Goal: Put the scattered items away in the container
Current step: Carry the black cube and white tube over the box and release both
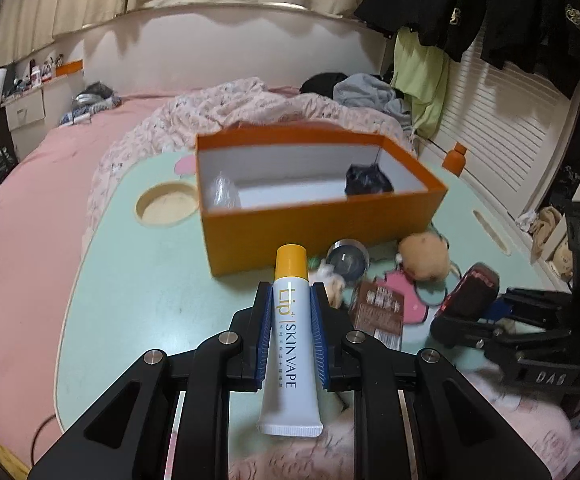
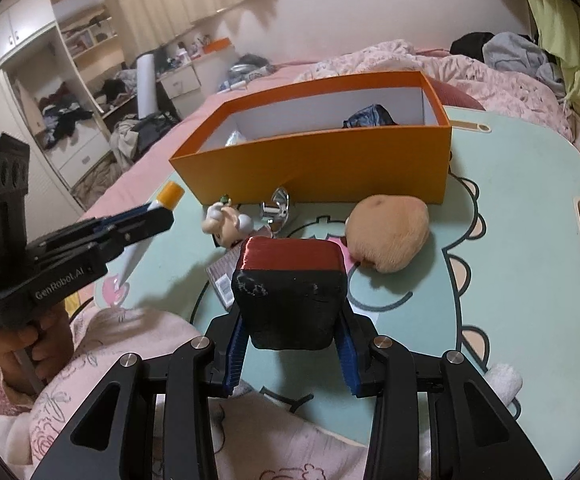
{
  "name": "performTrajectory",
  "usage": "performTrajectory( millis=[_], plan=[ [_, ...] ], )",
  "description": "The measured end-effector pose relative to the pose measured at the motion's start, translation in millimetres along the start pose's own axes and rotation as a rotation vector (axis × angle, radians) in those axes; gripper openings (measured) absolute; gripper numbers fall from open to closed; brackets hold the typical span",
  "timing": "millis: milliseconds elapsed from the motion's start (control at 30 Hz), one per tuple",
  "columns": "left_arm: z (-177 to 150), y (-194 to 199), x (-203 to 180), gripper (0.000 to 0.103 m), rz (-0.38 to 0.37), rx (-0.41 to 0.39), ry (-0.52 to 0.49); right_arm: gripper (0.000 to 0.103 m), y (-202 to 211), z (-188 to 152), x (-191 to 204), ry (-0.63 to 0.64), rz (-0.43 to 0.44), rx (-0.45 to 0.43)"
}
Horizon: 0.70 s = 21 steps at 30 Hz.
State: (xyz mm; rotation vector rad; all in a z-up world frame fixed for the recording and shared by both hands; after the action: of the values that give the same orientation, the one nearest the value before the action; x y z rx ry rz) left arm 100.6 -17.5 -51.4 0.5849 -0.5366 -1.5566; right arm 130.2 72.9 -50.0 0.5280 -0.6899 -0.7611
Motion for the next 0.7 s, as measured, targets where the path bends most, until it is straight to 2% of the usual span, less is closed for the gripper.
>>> performTrajectory(
  millis=[100, 233, 333, 467, 567, 700],
  plan=[
    [18.4, 0.5, -5.7, 0.02, -0.007, -0.035, -0.003, 0.038, 3.8, 13.7, -0.8, -0.008, 0.007, -0.028],
    [51.9, -3.3, -9.5, 0.02, -0.007, -0.082, 0.002, 0.038, 9.6, 49.2, -2.9, -0.013, 0.019, -0.09],
    [81.1, -10.7, -10.1, 0.02, -0.004, -0.116, 0.007, 0.038, 8.4, 80.1, -5.3, 0.011, -0.024, -0.148],
    [108.0, -36.5, -9.1, 0.02, 0.036, -0.104, -0.005, 0.038, -1.3, 113.8, -12.3, 0.028, -0.102, -0.221],
    [111.0, -54.3, -5.1, 0.02, 0.052, -0.086, 0.015, 0.038, -16.4, 128.4, -18.7, 0.045, -0.159, -0.261],
    [99.4, -74.6, 0.8, 0.02, 0.076, -0.049, 0.031, 0.038, -38.2, 125.7, -29.9, 0.014, -0.178, -0.232]
  ],
)
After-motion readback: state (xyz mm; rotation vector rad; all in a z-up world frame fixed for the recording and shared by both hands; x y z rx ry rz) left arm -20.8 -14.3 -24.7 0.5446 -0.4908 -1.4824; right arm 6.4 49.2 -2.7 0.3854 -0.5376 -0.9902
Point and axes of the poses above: each gripper's, at about its wrist camera, not at the fingertips, and y roughly against the way its jaws point, x to its left, z to its top, the point moved 4 cm from there along -y, roughly the way its jaws point, and after that the axes turned 9 degrees about z, right-handed, at the moved point
